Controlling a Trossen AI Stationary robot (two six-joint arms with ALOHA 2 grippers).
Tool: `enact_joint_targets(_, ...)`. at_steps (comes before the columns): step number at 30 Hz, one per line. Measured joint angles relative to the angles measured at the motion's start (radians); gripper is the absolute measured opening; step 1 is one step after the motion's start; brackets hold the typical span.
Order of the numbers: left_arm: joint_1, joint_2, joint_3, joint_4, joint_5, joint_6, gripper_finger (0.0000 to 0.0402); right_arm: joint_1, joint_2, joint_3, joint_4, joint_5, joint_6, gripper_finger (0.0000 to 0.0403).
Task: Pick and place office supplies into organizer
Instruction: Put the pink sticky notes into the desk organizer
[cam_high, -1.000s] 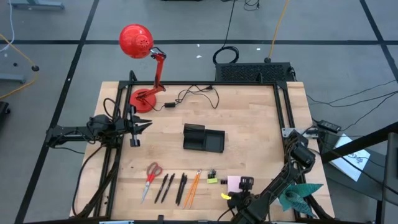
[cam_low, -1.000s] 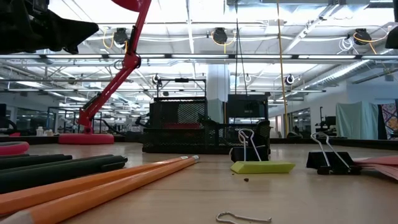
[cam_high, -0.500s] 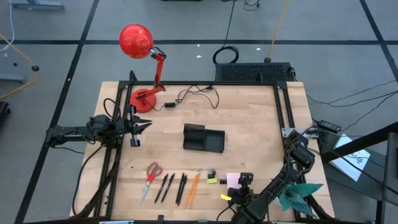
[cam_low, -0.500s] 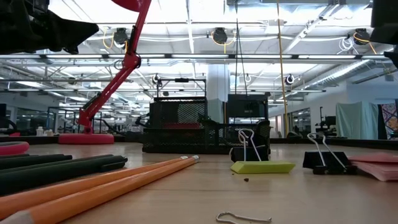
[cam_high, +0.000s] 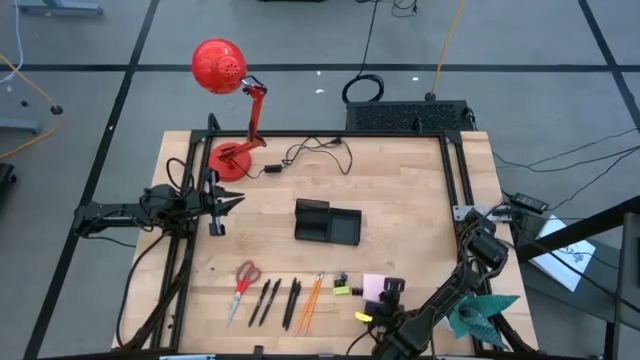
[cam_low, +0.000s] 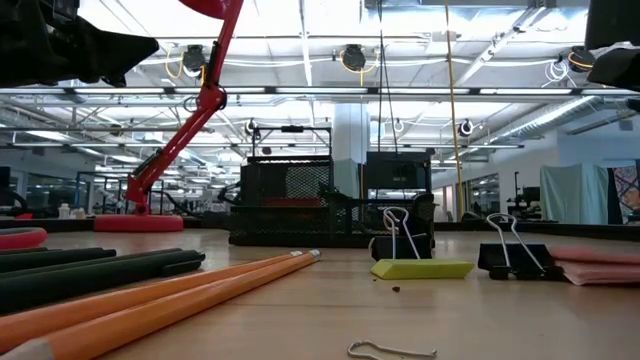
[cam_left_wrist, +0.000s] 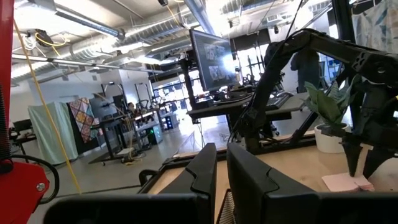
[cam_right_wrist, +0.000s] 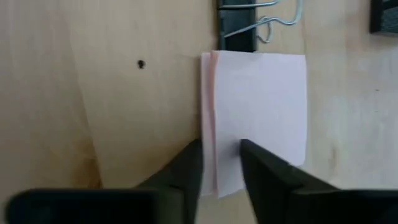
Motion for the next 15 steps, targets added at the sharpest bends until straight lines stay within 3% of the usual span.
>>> enact_joint_targets(4, 0.000, 0.000, 0.000, 0.000, 0.000, 0.000, 0.0047, 0.000, 0.001, 0.000, 0.011, -0.011, -0.003, 0.0015)
enact_joint_targets(15, 0.000, 0.000, 0.000, 0.000, 0.000, -0.003, 0.0047, -0.001, 0.011, 0.063, -0.131, 0.040, -0.006, 0.0003)
